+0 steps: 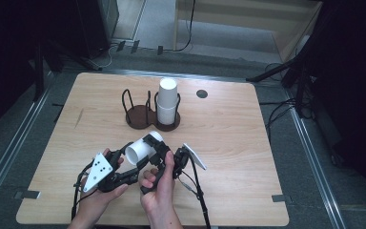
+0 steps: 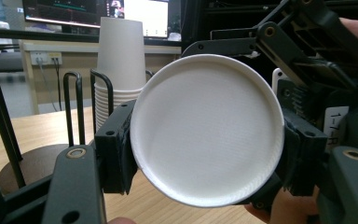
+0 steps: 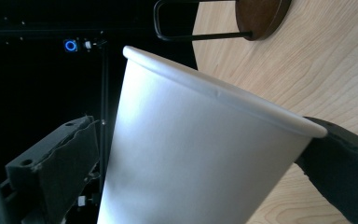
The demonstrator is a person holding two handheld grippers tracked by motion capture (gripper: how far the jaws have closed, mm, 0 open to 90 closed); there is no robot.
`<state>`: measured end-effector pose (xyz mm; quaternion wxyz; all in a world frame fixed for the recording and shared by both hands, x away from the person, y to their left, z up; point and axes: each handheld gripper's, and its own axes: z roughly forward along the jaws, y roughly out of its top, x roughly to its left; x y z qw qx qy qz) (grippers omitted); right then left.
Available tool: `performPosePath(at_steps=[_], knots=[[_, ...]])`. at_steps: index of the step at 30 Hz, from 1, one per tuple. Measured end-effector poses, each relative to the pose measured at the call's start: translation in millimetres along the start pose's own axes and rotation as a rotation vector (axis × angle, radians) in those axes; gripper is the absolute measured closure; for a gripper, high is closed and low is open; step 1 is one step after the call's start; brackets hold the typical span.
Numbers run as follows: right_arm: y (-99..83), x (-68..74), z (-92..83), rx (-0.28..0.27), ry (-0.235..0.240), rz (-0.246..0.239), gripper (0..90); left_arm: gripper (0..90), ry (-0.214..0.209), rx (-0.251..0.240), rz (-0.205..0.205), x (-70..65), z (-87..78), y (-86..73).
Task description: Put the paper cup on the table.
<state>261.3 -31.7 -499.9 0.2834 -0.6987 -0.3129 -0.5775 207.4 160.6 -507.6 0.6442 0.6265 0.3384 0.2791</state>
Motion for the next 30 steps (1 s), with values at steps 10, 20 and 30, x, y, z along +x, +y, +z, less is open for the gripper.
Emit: performPosePath(at_steps=[10, 20, 30], knots=[[2.8, -5.0, 5.9, 0.021, 0.019, 0.047, 7.7, 34.0, 0.000, 0.003, 0.002, -0.2, 0.1, -0.3], [1.3, -5.8, 4.1, -0.003, 0.059, 0.034, 23.2, 32.0, -0.003, 0.024, -0.054, 1.0, 0.2, -0.3], [8.5, -3.2, -1.0, -0.103, 0.086, -0.072, 27.0, 28.1, -0.022, 0.031, -0.073, 5.2, -4.6, 1.6]])
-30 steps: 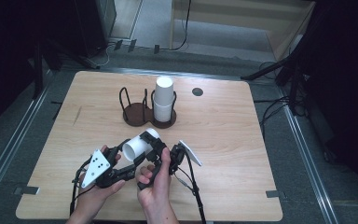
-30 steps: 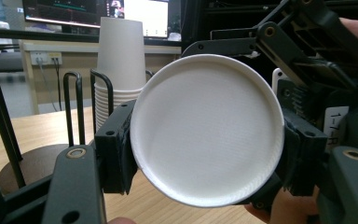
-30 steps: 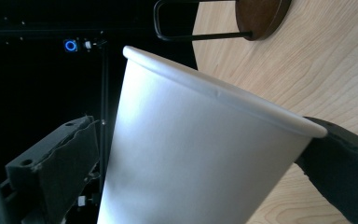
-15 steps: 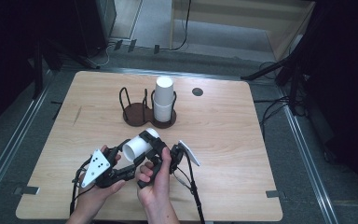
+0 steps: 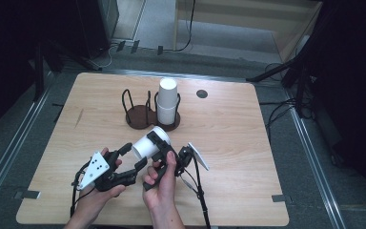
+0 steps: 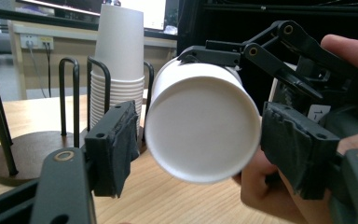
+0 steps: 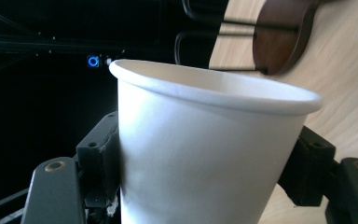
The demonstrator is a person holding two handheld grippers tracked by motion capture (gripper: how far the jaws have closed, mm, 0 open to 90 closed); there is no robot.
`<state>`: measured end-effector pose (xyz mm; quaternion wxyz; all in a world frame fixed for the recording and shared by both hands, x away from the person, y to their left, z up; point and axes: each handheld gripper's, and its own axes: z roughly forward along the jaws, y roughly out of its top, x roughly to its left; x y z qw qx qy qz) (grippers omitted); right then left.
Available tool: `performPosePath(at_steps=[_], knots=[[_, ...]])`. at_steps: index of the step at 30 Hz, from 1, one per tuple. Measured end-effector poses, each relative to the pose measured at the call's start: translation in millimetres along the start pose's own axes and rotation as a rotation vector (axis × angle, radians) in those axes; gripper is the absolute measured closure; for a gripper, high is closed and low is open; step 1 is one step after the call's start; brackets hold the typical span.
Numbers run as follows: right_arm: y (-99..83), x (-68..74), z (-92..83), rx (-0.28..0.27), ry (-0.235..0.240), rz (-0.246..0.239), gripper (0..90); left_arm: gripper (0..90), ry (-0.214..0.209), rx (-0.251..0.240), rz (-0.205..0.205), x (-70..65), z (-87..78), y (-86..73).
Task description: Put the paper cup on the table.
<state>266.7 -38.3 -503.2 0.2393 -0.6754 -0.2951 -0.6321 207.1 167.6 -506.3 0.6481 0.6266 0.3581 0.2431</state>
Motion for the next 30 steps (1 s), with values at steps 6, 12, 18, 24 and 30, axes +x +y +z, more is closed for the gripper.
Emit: performPosePath(at_steps=[6, 12, 18, 24, 30], knots=[[4.6, 2.0, -2.3, -0.073, -0.032, -0.148, 27.4, 15.1, 0.015, 0.045, -0.026, 3.7, -2.9, 0.9], [6.6, 1.9, -3.9, -0.117, -0.070, -0.264, 27.4, 13.5, 0.075, 0.065, -0.043, 15.5, -4.7, -4.5], [6.0, 2.8, -5.3, -0.137, -0.088, -0.371, 27.4, 12.5, 0.167, 0.077, -0.020, 27.7, -8.0, -7.6], [5.4, 3.5, -5.8, -0.160, -0.128, -0.499, 27.3, 8.4, 0.174, 0.104, -0.068, 40.5, -12.5, -8.8], [4.6, 3.1, -6.4, -0.181, -0.156, -0.603, 27.3, 0.0, 0.183, 0.167, -0.091, 51.9, -16.7, -12.4]])
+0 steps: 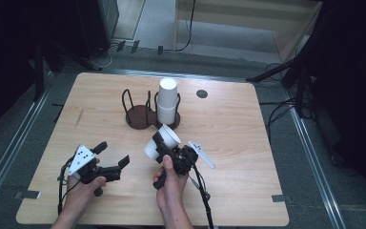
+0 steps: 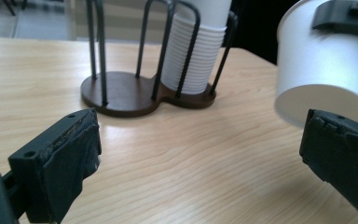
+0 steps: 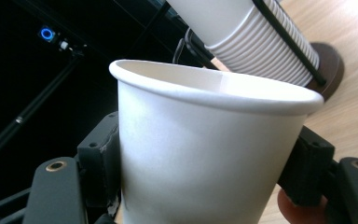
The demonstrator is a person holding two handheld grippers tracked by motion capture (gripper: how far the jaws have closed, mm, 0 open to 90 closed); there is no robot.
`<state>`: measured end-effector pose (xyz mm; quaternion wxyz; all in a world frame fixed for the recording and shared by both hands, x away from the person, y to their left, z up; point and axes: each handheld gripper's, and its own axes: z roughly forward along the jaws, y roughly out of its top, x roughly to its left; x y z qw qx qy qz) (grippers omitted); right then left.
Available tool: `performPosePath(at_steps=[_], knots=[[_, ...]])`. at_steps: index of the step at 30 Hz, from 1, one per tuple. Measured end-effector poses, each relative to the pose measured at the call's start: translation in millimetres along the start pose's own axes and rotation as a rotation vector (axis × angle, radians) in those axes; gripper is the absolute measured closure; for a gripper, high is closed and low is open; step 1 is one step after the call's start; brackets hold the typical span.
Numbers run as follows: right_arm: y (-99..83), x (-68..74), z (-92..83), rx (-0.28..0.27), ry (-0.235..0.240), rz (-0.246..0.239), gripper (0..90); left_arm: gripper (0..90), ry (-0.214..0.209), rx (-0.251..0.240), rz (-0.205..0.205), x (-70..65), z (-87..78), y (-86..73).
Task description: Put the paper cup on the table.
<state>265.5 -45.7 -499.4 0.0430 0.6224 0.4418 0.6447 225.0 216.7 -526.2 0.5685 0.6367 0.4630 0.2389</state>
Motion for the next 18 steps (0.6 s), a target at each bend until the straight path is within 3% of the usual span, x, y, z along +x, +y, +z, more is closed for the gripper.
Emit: performPosePath(at_steps=[9, 10, 11, 14, 15, 18], knots=[[-0.6, 1.1, -0.7, -0.041, -0.017, -0.148, 27.3, 0.0, 0.014, 0.031, 0.035, 15.2, -4.4, -7.3], [-0.6, 1.1, -0.7, -0.041, -0.017, -0.148, 27.3, 0.0, 0.014, 0.031, 0.035, 15.2, -4.4, -7.3], [-1.7, 2.0, -0.5, -0.063, -0.023, -0.193, 27.3, 0.0, 0.014, 0.050, 0.048, 18.4, -5.2, -9.2], [-2.6, 2.2, -0.3, -0.078, -0.026, -0.231, 27.3, 0.0, 0.018, 0.081, 0.071, 21.5, -6.0, -11.0], [-3.4, 1.9, 0.0, -0.089, -0.025, -0.281, 27.4, 0.0, 0.022, 0.105, 0.081, 24.6, -6.2, -13.8], [-4.2, 1.3, 0.4, -0.105, -0.032, -0.353, 27.4, 0.0, 0.028, 0.111, 0.064, 29.2, -5.3, -19.6]])
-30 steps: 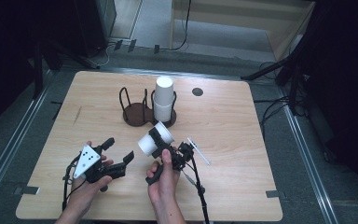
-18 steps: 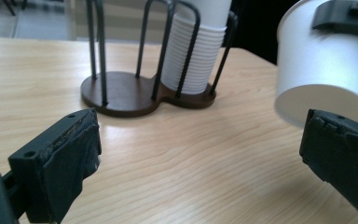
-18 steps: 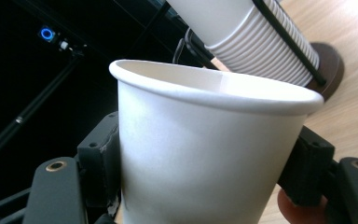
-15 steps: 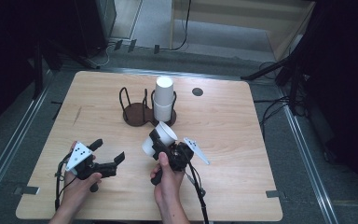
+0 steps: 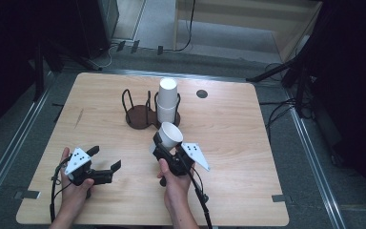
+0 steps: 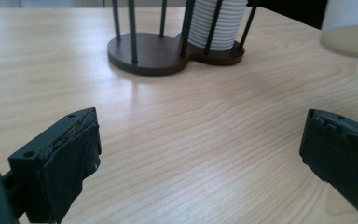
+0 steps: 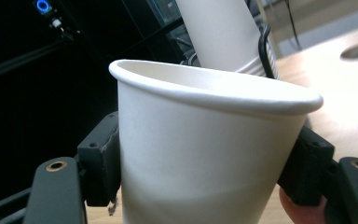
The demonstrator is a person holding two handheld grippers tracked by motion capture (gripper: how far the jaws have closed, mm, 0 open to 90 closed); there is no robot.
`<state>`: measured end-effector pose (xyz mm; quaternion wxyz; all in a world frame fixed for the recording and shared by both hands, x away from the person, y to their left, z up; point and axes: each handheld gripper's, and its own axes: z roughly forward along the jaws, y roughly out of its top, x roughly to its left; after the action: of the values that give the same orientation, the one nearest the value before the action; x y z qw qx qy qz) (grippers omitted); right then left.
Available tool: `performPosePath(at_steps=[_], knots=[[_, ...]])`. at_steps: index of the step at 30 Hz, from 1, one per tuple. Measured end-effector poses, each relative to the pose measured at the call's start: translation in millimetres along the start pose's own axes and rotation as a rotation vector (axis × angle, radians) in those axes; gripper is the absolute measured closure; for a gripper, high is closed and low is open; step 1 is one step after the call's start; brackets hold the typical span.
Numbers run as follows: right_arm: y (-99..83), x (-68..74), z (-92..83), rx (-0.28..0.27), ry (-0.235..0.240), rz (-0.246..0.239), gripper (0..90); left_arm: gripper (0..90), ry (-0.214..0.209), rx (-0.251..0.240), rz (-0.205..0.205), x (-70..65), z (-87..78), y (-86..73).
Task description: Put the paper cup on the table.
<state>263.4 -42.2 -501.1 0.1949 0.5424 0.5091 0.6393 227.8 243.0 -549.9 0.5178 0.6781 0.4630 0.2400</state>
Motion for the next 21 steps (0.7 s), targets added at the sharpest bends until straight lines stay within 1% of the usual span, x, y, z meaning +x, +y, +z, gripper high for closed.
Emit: performPosePath(at_steps=[1, 3, 4, 5, 6, 8, 10, 11, 12, 13, 16, 18, 19, 21], knots=[[-0.3, 0.0, 0.0, -0.006, -0.001, -0.025, 27.4, 0.0, 0.001, 0.000, -0.006, 0.4, 0.4, -0.4], [-0.9, 0.0, -0.3, -0.017, -0.011, -0.087, 27.4, 0.0, 0.001, -0.007, 0.000, 0.3, -0.3, -0.1], [-0.9, 0.0, -0.3, -0.017, -0.011, -0.087, 27.4, 0.0, 0.001, -0.007, 0.000, 0.3, -0.3, -0.1], [-1.2, 0.0, -0.7, -0.023, -0.009, -0.131, 27.4, 0.0, -0.002, -0.007, 0.003, -0.3, 0.1, -0.6], [-1.1, -0.4, -1.1, -0.028, -0.008, -0.146, 27.4, 0.0, -0.002, -0.008, 0.006, -0.7, 0.1, -0.7], [-0.2, -1.1, -2.4, -0.042, 0.005, -0.160, 27.3, 0.0, 0.005, -0.006, 0.006, -1.1, 0.2, -0.7], [0.6, -1.6, -2.8, -0.042, 0.000, -0.179, 27.3, 0.0, 0.008, -0.006, -0.001, -0.7, -0.1, -0.8], [1.1, -2.4, -2.5, -0.043, -0.007, -0.200, 27.3, 0.0, 0.008, -0.006, -0.001, -0.7, -0.1, -0.8], [1.1, -2.4, -2.5, -0.043, -0.007, -0.200, 27.3, 0.0, 0.006, -0.006, -0.004, -0.3, -0.2, -0.9], [1.7, -4.5, -1.7, -0.042, -0.021, -0.230, 27.3, 0.0, 0.008, -0.007, -0.006, -0.1, -0.7, -1.1], [2.1, -7.6, -0.2, -0.039, -0.042, -0.266, 27.3, 0.0, 0.010, -0.008, -0.007, -0.4, -1.1, -1.3], [2.2, -8.8, 0.4, -0.038, -0.047, -0.275, 27.2, 0.0, 0.011, -0.009, -0.008, -0.5, -1.1, -1.3], [2.5, -11.8, 1.7, -0.033, -0.062, -0.285, 27.2, 0.0, 0.013, -0.008, -0.011, -0.3, -1.2, -1.3], [2.6, -13.3, 2.3, -0.033, -0.067, -0.290, 27.2, 0.0, 0.014, -0.010, -0.014, 0.2, -1.3, -1.4]])
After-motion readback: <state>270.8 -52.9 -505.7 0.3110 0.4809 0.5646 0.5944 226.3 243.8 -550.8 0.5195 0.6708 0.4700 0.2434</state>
